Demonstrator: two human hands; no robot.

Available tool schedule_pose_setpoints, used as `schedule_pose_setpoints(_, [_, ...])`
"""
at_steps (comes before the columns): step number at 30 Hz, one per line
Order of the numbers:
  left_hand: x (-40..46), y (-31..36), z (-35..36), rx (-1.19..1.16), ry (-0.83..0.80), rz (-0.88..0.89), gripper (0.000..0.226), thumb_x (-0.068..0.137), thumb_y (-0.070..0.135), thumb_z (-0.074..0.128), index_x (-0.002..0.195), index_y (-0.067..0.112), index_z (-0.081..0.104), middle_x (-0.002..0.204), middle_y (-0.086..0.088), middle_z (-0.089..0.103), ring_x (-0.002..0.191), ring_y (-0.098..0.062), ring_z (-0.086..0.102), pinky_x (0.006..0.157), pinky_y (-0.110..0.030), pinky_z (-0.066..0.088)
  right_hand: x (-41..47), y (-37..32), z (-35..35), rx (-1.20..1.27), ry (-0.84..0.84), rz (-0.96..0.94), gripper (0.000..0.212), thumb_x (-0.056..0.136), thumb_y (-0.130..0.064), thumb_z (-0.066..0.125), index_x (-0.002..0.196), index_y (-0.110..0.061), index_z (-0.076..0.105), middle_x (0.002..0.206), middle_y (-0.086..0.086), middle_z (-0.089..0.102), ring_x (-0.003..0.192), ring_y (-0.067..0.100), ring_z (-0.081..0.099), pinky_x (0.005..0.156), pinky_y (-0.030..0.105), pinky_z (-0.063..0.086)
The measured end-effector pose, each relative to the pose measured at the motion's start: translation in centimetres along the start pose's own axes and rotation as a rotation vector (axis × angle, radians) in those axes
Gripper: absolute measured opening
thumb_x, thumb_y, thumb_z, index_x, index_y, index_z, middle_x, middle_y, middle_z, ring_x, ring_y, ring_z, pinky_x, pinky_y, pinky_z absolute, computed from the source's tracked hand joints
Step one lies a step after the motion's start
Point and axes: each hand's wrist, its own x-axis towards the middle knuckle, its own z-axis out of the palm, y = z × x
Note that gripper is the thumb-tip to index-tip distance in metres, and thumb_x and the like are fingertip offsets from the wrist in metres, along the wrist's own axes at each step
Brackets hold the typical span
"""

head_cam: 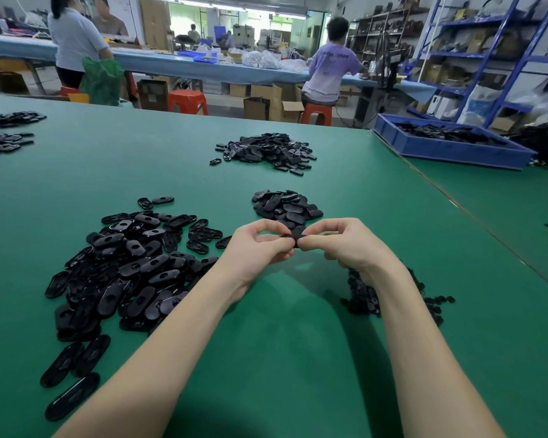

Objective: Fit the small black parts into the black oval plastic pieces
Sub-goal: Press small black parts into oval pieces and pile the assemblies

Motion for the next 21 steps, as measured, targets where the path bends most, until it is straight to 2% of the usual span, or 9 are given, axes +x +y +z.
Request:
schedule_pose_setpoints(5, [-0.1, 0.0, 0.0, 0.029, 0.011, 0.001, 0.016, 0.085, -0.003, 0.072, 0.097, 0.007, 0.067, 0.081, -0.011, 0.074, 0.069, -0.016, 0.067, 0.07, -0.018, 0.055, -0.2, 0.0, 0.0, 0.013, -0.021, -0.026, 0.012, 0.076, -0.03, 0.086, 0.071, -0.032, 0.075, 0.068, -0.006, 0.061, 0.044, 0.002, 0.038, 0.041, 0.009, 0.03])
schedule_pose_setpoints(9, [-0.1, -0.2, 0.0, 0.068, 0.022, 0.02, 0.016, 0.085, -0.002, 0.073, 0.097, 0.007, 0.068, 0.08, -0.009, 0.075, 0.068, -0.012, 0.068, 0.069, -0.016, 0.055, 0.1, 0.3, 0.2, 0.017, 0.02, -0.032, 0.012, 0.075, -0.027, 0.086, 0.07, -0.03, 0.075, 0.065, -0.006, 0.058, 0.049, 0.004, 0.041, 0.058, 0.022, 0.034])
schedule_pose_setpoints(17, [0.3, -1.0, 0.0, 0.167, 0.113, 0.033, 0.014, 0.084, 0.003, 0.077, 0.091, 0.013, 0.069, 0.075, -0.001, 0.075, 0.07, -0.012, 0.071, 0.077, -0.022, 0.057, 0.3, 0.9, 1.6, 0.02, 0.064, -0.078, 0.02, 0.078, -0.017, 0.08, 0.069, -0.021, 0.063, 0.051, -0.014, 0.048, 0.047, 0.006, 0.038, 0.046, 0.015, 0.032])
schedule_pose_setpoints(21, [0.4, -1.3, 0.0, 0.244, 0.152, 0.061, 0.013, 0.084, 0.008, 0.077, 0.091, 0.017, 0.069, 0.08, -0.003, 0.077, 0.072, -0.013, 0.071, 0.083, -0.029, 0.056, 0.2, 0.9, 2.3, 0.034, 0.093, -0.092, 0.019, 0.078, -0.018, 0.08, 0.071, -0.02, 0.062, 0.051, -0.012, 0.044, 0.051, 0.01, 0.036, 0.051, 0.023, 0.031])
